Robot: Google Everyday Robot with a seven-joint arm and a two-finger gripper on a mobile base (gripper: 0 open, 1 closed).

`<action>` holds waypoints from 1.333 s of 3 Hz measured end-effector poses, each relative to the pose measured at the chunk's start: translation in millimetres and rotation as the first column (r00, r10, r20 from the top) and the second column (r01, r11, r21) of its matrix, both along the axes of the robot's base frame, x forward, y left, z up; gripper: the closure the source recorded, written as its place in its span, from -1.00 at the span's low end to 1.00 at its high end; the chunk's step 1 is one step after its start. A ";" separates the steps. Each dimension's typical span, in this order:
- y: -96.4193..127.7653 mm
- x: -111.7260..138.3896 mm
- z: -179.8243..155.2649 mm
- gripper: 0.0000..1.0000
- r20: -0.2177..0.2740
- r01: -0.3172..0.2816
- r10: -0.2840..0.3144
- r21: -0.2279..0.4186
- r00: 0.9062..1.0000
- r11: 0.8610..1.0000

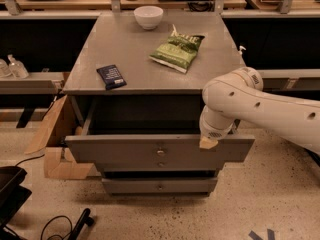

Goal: Open top drawer

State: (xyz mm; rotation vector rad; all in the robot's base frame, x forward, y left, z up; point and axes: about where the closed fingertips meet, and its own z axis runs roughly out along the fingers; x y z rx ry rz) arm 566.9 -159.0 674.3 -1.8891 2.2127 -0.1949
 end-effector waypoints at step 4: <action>0.6 7.5 -25.9 -0.95 -0.110 -0.007 0.009 0.026 0.994 1.000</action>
Offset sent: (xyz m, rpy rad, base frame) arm 0.0000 0.0000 0.0012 0.0000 0.0000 0.0000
